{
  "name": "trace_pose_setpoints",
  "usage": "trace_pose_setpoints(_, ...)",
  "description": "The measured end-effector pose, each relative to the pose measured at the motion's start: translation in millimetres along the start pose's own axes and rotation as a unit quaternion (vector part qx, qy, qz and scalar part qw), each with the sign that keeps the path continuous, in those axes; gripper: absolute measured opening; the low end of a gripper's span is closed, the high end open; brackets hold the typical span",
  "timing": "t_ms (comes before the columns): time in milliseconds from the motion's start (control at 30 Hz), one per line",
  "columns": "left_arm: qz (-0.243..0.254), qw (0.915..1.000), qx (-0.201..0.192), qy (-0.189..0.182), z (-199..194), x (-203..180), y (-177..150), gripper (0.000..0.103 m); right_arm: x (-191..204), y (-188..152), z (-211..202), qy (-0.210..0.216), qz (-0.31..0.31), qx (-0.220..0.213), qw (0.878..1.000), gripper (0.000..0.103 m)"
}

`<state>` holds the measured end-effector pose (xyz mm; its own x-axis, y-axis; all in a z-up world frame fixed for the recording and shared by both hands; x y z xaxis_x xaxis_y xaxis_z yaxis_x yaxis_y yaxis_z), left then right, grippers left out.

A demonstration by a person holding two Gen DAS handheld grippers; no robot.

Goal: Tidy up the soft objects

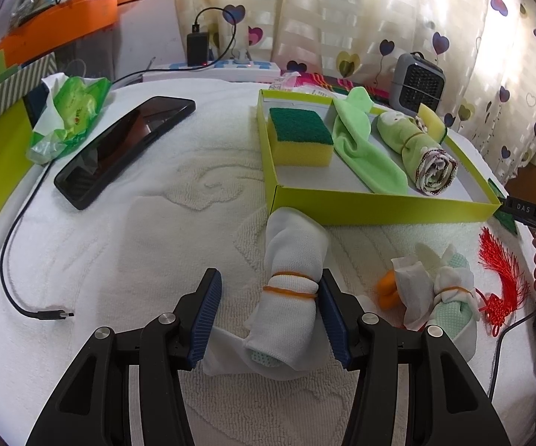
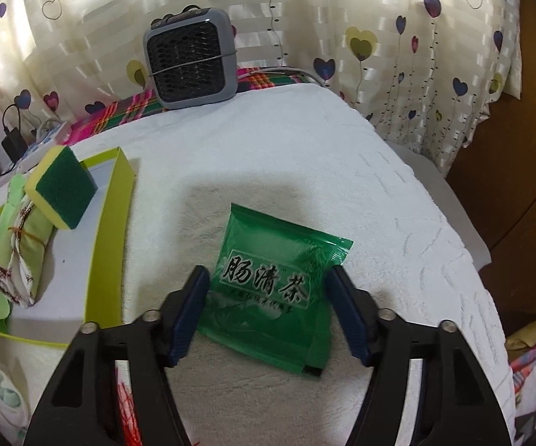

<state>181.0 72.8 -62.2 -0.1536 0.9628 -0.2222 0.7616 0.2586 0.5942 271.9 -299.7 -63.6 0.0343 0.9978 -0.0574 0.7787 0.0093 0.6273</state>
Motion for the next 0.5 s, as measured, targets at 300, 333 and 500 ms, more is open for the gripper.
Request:
trace_pose_setpoints(300, -0.006, 1.0000, -0.001, -0.007, -1.2, -1.4, 0.5, 0.037, -5.9, -0.9, -3.8, -0.008, 0.000, -0.006, 1.000, 0.048)
trace_pose_setpoints(333, -0.008, 0.9999, 0.002, -0.015, -1.1, -2.9, 0.2, 0.029, -6.2, -1.0, -4.1, -0.007, 0.000, -0.007, 1.000, 0.047)
trace_pose_setpoints(500, -0.003, 0.9999, 0.001, -0.017, -1.4, -6.1, -1.5, 0.027, -6.1, -2.1, -6.5, -0.004, 0.001, -0.011, 1.000, 0.047)
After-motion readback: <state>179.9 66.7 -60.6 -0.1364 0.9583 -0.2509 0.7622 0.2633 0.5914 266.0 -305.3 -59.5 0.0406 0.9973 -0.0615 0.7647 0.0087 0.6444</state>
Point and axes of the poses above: each gripper's, at about its wrist camera, not at the fingertips, and z roughly the way its jaws point, x to its left, y to its top, the point moved 10 cm from there along z, roughly the way its jaws point, and after that the axes turned 10 degrees about -z, right-handed, at the moved point
